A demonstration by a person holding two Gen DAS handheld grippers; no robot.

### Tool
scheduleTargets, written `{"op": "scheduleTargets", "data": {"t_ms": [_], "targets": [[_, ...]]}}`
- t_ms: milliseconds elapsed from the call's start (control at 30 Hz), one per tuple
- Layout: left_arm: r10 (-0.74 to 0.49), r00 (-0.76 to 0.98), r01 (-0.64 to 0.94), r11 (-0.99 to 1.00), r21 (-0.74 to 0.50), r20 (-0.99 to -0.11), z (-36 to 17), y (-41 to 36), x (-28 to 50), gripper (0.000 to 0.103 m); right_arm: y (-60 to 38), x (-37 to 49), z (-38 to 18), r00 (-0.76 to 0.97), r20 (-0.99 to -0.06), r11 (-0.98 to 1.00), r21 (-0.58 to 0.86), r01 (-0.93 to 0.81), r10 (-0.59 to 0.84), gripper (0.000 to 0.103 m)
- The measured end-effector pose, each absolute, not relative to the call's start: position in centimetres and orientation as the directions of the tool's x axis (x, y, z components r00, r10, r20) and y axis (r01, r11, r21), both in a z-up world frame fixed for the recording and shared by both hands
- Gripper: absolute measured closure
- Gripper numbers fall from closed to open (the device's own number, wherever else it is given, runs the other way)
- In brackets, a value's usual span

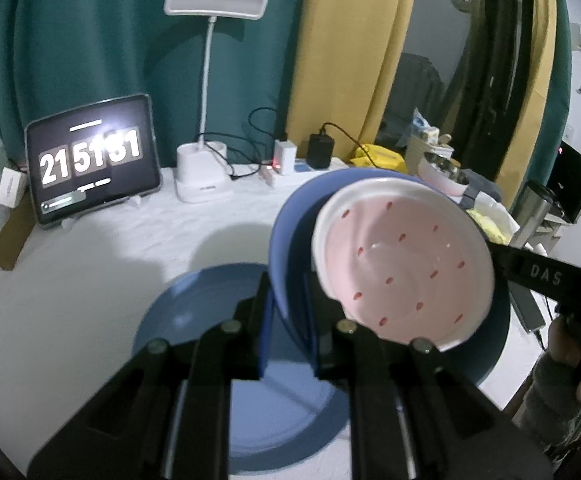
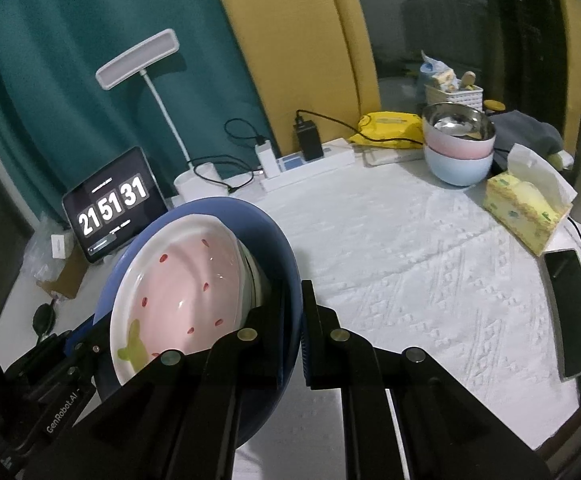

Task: Organize plates and bowls

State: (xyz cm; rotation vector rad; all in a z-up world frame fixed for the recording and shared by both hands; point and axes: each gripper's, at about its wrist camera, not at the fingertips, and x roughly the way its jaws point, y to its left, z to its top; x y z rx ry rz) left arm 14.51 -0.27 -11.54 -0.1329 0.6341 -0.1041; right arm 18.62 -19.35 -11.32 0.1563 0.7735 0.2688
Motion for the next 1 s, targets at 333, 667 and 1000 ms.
{"op": "scheduleTargets", "data": {"t_ms": [333, 667, 1000], "targets": [[-0.106, 0.798, 0.011, 0.987, -0.162, -0.593, -12.4, 2.8, 13.9, 0.090, -16.2, 18.8, -12.2, 0.654, -0.686, 0.948, 0.232, -0.218, 0.319, 0.093], [-0.069, 0.782, -0.038, 0.987, -0.157, -0.619, -13.8, 5.3, 14.0, 0.090, -13.4, 19.6, -13.7, 0.615, -0.710, 0.939, 0.238, -0.249, 0.343, 0.093], [-0.050, 0.758, -0.067, 0.986, -0.155, -0.650, -15.3, 6.8, 14.7, 0.090, -11.7, 20.8, -15.7, 0.573, -0.740, 0.935, 0.243, -0.260, 0.352, 0.093]]}}
